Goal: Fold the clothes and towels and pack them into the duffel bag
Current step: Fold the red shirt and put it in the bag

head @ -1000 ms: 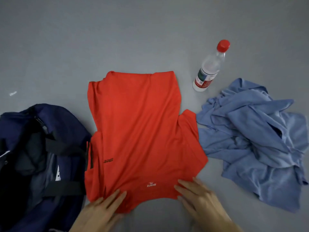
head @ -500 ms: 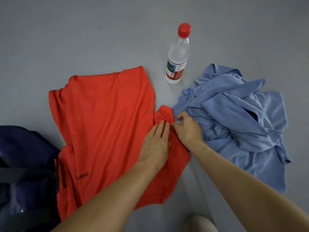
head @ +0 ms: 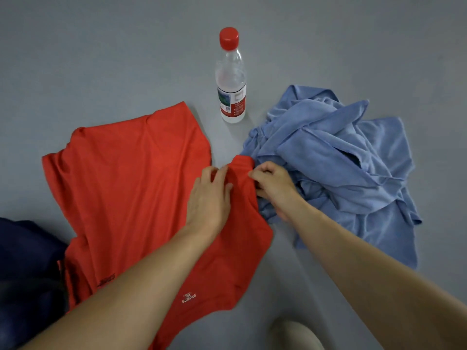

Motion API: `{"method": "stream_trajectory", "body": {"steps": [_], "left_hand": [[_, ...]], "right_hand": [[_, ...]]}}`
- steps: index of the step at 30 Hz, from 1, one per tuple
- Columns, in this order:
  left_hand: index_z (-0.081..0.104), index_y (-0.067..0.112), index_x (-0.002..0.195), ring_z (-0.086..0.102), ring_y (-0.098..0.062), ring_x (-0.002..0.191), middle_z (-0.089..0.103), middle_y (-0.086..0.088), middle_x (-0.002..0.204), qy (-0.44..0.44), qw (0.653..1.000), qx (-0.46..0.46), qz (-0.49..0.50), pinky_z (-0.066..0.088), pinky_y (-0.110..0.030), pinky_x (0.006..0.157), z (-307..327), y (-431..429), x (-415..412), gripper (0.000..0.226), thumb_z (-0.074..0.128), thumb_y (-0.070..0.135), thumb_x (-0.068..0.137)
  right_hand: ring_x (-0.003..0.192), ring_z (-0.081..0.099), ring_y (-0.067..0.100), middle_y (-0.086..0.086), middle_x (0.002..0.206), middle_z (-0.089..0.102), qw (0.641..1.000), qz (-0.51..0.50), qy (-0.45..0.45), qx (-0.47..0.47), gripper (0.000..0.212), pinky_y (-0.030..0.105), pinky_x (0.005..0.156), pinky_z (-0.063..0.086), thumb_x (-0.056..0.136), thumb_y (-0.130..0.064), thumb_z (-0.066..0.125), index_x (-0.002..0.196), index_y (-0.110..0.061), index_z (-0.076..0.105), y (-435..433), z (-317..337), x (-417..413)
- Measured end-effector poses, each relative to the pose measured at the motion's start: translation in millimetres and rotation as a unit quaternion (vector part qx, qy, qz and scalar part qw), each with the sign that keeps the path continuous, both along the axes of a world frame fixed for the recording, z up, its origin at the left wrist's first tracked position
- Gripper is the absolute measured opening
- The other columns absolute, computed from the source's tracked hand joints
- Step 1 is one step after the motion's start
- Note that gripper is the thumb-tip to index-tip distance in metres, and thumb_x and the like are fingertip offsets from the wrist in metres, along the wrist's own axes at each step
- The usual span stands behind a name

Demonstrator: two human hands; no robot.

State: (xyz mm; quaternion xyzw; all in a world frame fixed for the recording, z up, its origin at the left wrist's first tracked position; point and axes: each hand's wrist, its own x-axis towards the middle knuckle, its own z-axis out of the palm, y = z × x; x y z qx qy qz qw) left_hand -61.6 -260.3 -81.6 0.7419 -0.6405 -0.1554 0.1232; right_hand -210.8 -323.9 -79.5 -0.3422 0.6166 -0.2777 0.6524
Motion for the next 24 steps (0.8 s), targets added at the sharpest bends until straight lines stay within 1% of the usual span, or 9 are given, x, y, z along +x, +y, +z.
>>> {"method": "stream_trajectory", "body": {"steps": [3, 5, 7, 10, 14, 18, 20, 22, 24], "left_hand": [[0.05, 0.015, 0.143, 0.061, -0.032, 0.107, 0.056, -0.012, 0.129, 0.164, 0.982, 0.074, 0.063, 0.05, -0.041, 0.093, 4, -45, 8, 0.041, 0.05, 0.018, 0.102], [0.049, 0.012, 0.141, 0.064, -0.027, 0.081, 0.062, -0.01, 0.114, 0.278, 0.945, 0.139, 0.102, 0.058, -0.042, 0.074, 9, -66, 9, 0.037, 0.047, 0.017, 0.104], [0.05, 0.012, 0.138, 0.059, -0.017, 0.066, 0.059, -0.002, 0.098, 0.329, 0.92, 0.186, 0.102, 0.054, -0.03, 0.056, 14, -75, 9, 0.033, 0.046, 0.018, 0.106], [0.052, 0.017, 0.135, 0.059, -0.012, 0.066, 0.059, -0.002, 0.092, 0.365, 0.898, 0.234, 0.08, 0.051, -0.018, 0.049, 20, -78, 6, 0.031, 0.05, 0.024, 0.105], [0.053, 0.02, 0.135, 0.06, -0.012, 0.068, 0.063, -0.003, 0.097, 0.381, 0.887, 0.252, 0.064, 0.052, -0.019, 0.052, 22, -80, 6, 0.033, 0.054, 0.029, 0.103], [0.062, 0.02, 0.128, 0.052, -0.008, 0.064, 0.057, 0.002, 0.085, 0.395, 0.883, 0.246, 0.067, 0.05, -0.02, 0.056, 25, -84, 8, 0.03, 0.061, 0.018, 0.099], [0.062, 0.02, 0.128, 0.053, -0.008, 0.063, 0.056, 0.002, 0.083, 0.416, 0.878, 0.222, 0.082, 0.051, -0.02, 0.057, 26, -87, 10, 0.032, 0.063, 0.01, 0.097], [0.062, 0.018, 0.127, 0.054, -0.007, 0.063, 0.056, 0.002, 0.082, 0.419, 0.883, 0.193, 0.084, 0.053, -0.019, 0.057, 28, -88, 11, 0.033, 0.062, 0.006, 0.096], [0.063, 0.015, 0.126, 0.055, -0.007, 0.064, 0.057, 0.001, 0.084, 0.42, 0.887, 0.174, 0.079, 0.054, -0.017, 0.058, 27, -88, 12, 0.032, 0.062, 0.003, 0.096]], "right_hand": [[0.063, 0.057, 0.013, -0.003, 0.06, 0.059, 0.998, 0.01, -0.066, 0.022, 0.027, 0.027, 0.061, 0.05, 0.091, -0.005, 0.064, 0.069, -0.018, 0.053, 1, 2, -2], [0.063, 0.055, 0.012, -0.002, 0.063, 0.058, 0.996, 0.043, -0.075, 0.024, 0.028, 0.025, 0.056, 0.045, 0.09, -0.007, 0.066, 0.067, -0.02, 0.054, 0, 1, -6], [0.061, 0.052, 0.011, -0.001, 0.064, 0.056, 0.993, 0.052, -0.097, 0.032, 0.029, 0.025, 0.053, 0.04, 0.09, -0.008, 0.065, 0.067, -0.021, 0.054, 0, 1, -7], [0.064, 0.05, 0.013, 0.002, 0.068, 0.055, 0.987, 0.051, -0.147, 0.04, 0.027, 0.027, 0.056, 0.037, 0.091, -0.009, 0.065, 0.068, -0.02, 0.055, -3, 3, -7], [0.063, 0.047, 0.014, 0.001, 0.068, 0.056, 0.987, 0.072, -0.141, 0.032, 0.025, 0.027, 0.058, 0.038, 0.09, -0.013, 0.068, 0.069, -0.021, 0.057, -3, 7, -7], [0.061, 0.046, 0.01, -0.003, 0.065, 0.054, 0.989, 0.088, -0.115, 0.014, 0.018, 0.024, 0.058, 0.038, 0.089, -0.013, 0.07, 0.076, -0.018, 0.059, -1, 13, -10], [0.059, 0.049, 0.006, -0.007, 0.062, 0.055, 0.992, 0.103, -0.076, -0.015, 0.01, 0.021, 0.058, 0.041, 0.089, -0.015, 0.072, 0.086, -0.016, 0.062, 0, 19, -11], [0.057, 0.053, 0.004, -0.006, 0.062, 0.058, 0.993, 0.103, -0.036, -0.042, 0.016, 0.018, 0.057, 0.044, 0.089, -0.014, 0.072, 0.101, -0.013, 0.061, 1, 25, -18], [0.061, 0.058, 0.008, -0.002, 0.067, 0.062, 0.981, 0.145, 0.077, -0.106, 0.026, 0.024, 0.063, 0.049, 0.087, -0.022, 0.076, 0.107, -0.019, 0.061, 1, 29, -32]]}}
